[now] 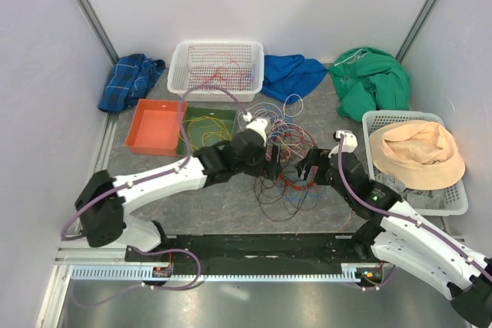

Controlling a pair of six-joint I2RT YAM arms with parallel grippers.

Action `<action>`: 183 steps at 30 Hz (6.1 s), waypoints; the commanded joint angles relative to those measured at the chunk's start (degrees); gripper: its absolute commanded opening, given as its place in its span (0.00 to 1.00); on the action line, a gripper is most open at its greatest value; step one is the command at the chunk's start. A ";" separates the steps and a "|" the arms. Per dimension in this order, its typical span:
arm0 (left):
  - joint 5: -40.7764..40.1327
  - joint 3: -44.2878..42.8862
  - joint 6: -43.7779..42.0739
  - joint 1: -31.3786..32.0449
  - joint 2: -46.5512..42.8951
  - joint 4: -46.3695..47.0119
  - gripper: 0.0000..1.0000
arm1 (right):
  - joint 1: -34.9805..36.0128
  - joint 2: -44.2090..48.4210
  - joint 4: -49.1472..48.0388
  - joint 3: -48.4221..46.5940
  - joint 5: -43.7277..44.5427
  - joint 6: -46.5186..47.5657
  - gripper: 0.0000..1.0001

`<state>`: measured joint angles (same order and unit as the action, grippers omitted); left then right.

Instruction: Untangle the cables

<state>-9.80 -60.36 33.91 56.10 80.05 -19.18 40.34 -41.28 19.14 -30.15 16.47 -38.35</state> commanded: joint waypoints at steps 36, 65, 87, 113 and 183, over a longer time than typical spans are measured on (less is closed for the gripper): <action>-5.05 25.73 18.38 7.01 -10.09 17.69 0.89 | -12.30 -46.26 -21.78 -2.62 5.85 0.82 0.36; -12.18 19.67 2.05 6.66 -22.84 29.26 0.89 | -2.90 -7.15 -8.68 -13.96 -7.05 3.10 0.00; 9.37 16.94 -0.69 6.57 0.45 63.04 0.79 | -2.98 -2.32 -7.36 -17.84 -17.77 -1.99 0.00; -3.20 -1.07 -8.42 4.46 -12.37 26.49 0.02 | -2.90 10.94 1.69 -17.05 1.21 2.66 0.83; 0.05 -32.19 -12.73 2.18 0.19 16.10 0.02 | -2.90 -7.75 -32.57 3.78 -19.54 2.93 0.59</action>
<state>-11.35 -89.58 22.09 58.48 80.12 -4.29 37.30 -46.46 -5.34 -27.22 -1.85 -34.52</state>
